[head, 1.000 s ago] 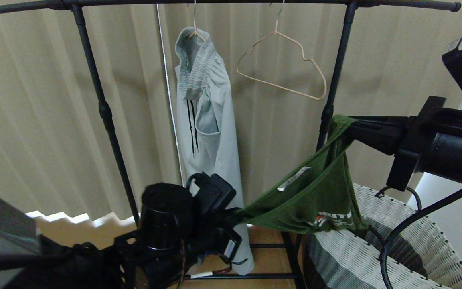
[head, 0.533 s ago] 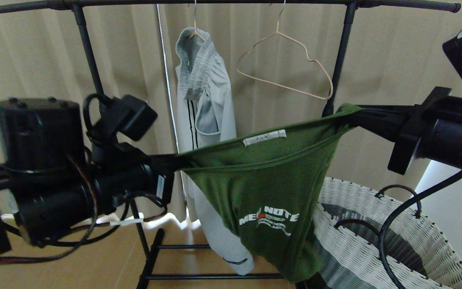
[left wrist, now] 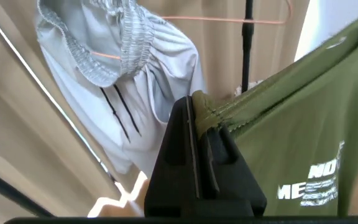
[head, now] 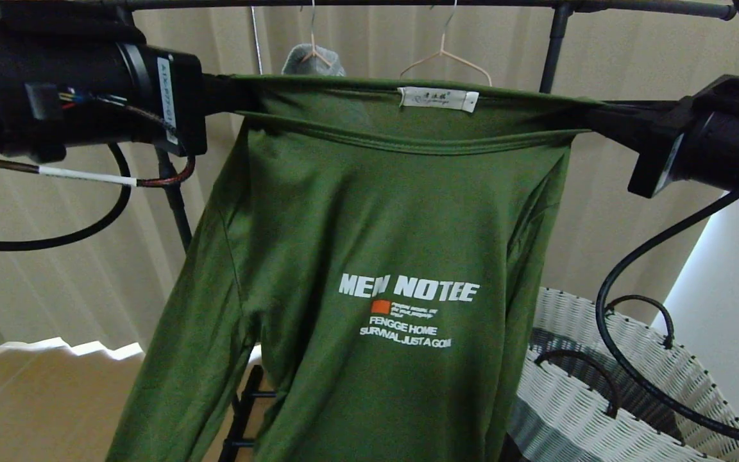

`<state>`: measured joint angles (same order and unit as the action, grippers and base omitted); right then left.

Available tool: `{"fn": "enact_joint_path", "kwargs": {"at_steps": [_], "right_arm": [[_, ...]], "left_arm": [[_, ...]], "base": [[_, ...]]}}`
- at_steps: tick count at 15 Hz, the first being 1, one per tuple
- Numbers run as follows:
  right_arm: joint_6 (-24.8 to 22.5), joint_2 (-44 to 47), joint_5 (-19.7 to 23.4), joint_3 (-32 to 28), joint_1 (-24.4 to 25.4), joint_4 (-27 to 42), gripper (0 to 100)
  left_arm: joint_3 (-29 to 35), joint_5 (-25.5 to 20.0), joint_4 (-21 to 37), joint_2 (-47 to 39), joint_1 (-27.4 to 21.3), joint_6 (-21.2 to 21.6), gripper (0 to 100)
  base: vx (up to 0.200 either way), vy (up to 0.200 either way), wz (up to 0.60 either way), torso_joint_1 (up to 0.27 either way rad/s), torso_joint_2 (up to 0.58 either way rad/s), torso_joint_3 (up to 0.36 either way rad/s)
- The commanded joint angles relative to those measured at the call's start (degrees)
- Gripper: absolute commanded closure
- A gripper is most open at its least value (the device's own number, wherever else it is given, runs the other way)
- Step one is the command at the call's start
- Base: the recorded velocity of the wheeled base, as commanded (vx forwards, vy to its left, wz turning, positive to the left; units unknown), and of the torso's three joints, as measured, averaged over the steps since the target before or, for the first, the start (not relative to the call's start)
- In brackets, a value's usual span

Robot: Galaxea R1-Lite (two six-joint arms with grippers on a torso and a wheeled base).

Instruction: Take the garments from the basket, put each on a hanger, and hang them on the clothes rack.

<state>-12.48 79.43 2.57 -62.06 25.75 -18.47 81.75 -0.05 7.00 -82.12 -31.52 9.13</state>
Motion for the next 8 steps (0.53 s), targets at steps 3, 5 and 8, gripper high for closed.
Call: {"fn": "enact_joint_path", "kwargs": {"at_steps": [3, 5, 8], "right_arm": [[0.7, 1.5, 0.2, -1.0, -0.2, 0.0, 100], [0.7, 1.9, 0.1, -1.7, -0.2, -1.0, 100], [0.6, 3.2, 0.0, -2.1, -0.2, -5.3, 100]], "left_arm": [[-3.4, 0.0, 1.0, -1.3, -1.0, 3.1, 100], [-2.8, 0.0, -1.5, -1.6, -1.0, 3.8, 100], [-2.8, 0.0, -6.8, -1.5, -1.0, 3.8, 100]], "base": [[0.000, 0.000, 0.00, 0.000, 0.00, 0.000], [0.000, 0.000, 0.00, 0.000, 0.00, 0.000], [0.000, 0.000, 0.00, 0.000, 0.00, 0.000]]}}
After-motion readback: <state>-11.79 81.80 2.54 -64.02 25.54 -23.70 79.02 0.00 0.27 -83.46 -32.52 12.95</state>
